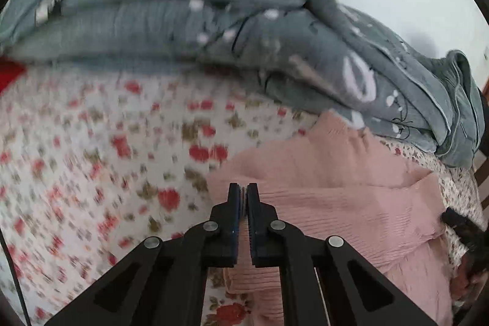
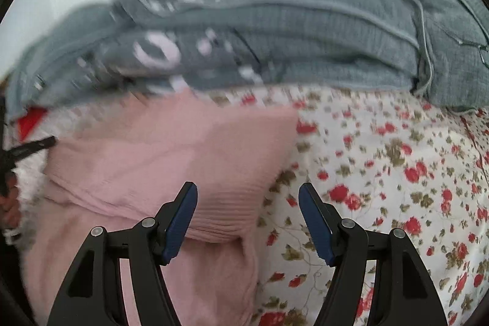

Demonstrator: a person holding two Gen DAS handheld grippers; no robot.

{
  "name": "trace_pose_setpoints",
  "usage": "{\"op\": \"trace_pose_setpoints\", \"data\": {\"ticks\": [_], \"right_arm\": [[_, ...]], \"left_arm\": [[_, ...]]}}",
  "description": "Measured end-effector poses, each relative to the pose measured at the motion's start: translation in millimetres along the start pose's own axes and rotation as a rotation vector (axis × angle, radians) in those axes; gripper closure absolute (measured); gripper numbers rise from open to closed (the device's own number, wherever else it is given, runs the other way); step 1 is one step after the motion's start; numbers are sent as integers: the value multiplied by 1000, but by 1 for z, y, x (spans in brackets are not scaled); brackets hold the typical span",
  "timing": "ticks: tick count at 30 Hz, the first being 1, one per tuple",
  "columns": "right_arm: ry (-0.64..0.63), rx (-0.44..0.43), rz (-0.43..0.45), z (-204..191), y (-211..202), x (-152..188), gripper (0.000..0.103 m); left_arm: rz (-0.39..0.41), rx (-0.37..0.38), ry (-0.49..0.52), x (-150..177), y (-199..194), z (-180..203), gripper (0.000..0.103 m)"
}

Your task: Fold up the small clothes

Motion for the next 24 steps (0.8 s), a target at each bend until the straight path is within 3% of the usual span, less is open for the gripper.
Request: {"op": "trace_pose_setpoints", "data": {"ticks": [3,5,6,8,16,21,24], "right_arm": [[18,15,-87,6,18,11,38],[24,9,-60,6,7,7,38],[23,14,-50,6,1,6,38],[17,15,-15,4,-18,5,37],[4,-4,17,-2,-91,42,37],[93,-3,12,17,-132,82,38],[143,-57,-29,21,-147,113,38]], "left_arm": [[-49,-15,-12,4,3,-1,95],[-85,-39,-9,8,-1,-1,79],[-84,-52,-9,9,-7,-3,61],[-49,-48,-15,13,-24,-5,44],[-24,-11,14,52,-89,8,42],[-30,9,27,97,-128,17,42],[-60,10,4,129,-144,16,42]]}}
Point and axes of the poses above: each gripper's, at about its wrist camera, not at the fingertips, and y roughly the way its jaws point, z to its right, x to its underside, the point moved 10 cm from there along y, roughly the way its jaws point, and after that the axes turned 5 degrees about -x, right-handed, at the moved point
